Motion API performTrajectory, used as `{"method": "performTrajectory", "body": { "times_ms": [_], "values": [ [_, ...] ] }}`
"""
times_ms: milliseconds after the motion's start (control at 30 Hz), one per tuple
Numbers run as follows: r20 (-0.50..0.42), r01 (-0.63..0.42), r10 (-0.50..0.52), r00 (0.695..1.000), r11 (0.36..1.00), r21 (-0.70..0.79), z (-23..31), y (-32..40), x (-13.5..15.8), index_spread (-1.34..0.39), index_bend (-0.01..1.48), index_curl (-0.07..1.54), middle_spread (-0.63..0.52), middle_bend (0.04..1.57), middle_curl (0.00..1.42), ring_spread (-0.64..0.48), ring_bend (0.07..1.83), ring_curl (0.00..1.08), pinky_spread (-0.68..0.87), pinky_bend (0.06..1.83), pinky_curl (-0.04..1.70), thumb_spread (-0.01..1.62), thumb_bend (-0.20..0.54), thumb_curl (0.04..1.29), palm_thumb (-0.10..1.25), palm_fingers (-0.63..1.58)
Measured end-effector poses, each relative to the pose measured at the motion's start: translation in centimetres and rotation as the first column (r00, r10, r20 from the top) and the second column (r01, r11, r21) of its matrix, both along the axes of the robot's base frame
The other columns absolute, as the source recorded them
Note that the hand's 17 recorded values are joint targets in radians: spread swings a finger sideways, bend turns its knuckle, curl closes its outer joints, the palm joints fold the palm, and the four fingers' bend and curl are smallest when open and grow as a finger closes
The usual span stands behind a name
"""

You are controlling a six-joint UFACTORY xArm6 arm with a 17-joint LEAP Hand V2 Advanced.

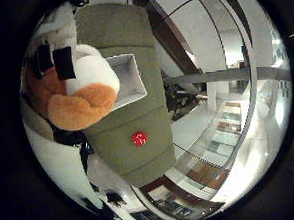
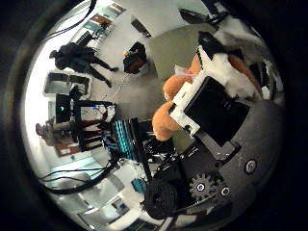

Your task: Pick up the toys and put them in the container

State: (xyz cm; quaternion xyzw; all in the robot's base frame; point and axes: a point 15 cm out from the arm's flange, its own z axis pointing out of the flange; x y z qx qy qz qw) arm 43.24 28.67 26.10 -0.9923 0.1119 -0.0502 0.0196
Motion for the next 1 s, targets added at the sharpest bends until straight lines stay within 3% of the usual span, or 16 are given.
{"method": "performTrajectory", "body": {
  "times_ms": [400,500,667,733,833,1000],
  "values": [
    [-0.001,0.042,-0.042,0.999,0.999,0.018,-2.3,-1.0,2.4,-0.18,1.17,0.77,-0.08,1.39,0.66,-0.22,1.3,0.83,-0.2,1.31,0.92,0.83,-0.03,0.83,0.91,1.12],
    [-0.003,0.045,-0.045,0.999,0.999,0.014,-2.5,-1.6,2.8,-0.22,1.01,0.74,-0.09,1.32,0.64,-0.21,1.28,0.77,-0.23,1.27,0.85,0.82,-0.037,0.79,0.85,1.09],
    [-0.008,0.033,-0.033,0.999,0.999,0.005,-2.6,-2.7,3.2,-0.32,0.61,0.67,-0.13,1.09,0.58,-0.2,1.22,0.67,-0.36,1.13,0.74,0.92,-0.032,0.66,0.74,0.69],
    [-0.012,0.025,-0.025,1.0,1.0,0.0,-2.7,-3.2,3.3,-0.37,0.52,0.65,-0.15,1.01,0.56,-0.2,1.19,0.64,-0.36,1.1,0.72,0.98,-0.027,0.61,0.73,0.56],
    [-0.015,0.022,-0.022,1.0,1.0,-0.002,-2.8,-3.6,3.4,-0.43,0.48,0.6,-0.15,0.88,0.52,-0.21,1.11,0.59,-0.29,1.02,0.7,1.04,-0.029,0.54,0.7,0.37],
    [-0.013,0.026,-0.026,1.0,1.0,-0.002,-2.7,-4.2,3.8,-0.46,0.44,0.54,-0.13,0.73,0.46,-0.19,1.02,0.52,-0.1,0.95,0.67,1.06,-0.03,0.46,0.66,0.25]
  ]
}}
